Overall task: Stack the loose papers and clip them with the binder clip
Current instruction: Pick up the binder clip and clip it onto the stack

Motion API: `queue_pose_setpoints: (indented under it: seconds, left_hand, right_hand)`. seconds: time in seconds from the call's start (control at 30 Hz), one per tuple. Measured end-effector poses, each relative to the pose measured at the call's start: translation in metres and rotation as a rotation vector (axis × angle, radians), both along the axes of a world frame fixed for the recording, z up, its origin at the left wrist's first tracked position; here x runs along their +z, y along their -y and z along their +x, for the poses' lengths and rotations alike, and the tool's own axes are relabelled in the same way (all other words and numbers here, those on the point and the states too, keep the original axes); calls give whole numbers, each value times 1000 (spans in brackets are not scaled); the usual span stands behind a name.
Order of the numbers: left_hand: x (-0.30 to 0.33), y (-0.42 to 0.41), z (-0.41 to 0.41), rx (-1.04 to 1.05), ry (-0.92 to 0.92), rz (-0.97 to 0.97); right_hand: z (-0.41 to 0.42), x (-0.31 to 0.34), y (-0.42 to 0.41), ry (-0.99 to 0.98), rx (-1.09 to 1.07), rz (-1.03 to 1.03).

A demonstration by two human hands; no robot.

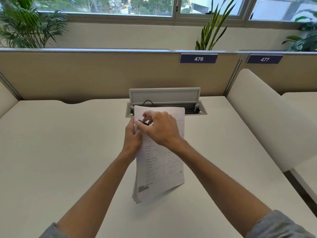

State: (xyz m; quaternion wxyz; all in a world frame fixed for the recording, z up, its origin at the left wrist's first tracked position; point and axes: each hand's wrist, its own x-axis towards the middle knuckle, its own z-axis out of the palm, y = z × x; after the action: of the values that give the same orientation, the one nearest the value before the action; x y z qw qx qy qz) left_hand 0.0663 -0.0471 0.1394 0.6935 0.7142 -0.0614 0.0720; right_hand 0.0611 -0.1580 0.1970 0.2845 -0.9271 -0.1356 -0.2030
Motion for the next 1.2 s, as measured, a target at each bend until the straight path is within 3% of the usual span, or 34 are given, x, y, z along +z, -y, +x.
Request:
queue_pose_setpoints:
  seconds: [0.17,0.33,0.67,0.87,1.2]
  left_hand:
    - [-2,0,-1,4,1,0]
    - [-2,4,0,22,11,18]
    - [6,-5,0,-55,-65,-22]
    - [8,-4,-4,-100,-111,-68]
    - [20,-7,-8,-233,-168,-117]
  right_hand:
    - [-3,1,-2,-39,-27,19]
    - [-8,-7,-12,-153,35,280]
    - [6,-2,8,28,52,174]
    - [20,6,26,54,9,195]
    - [28,25,43,64,130,321]
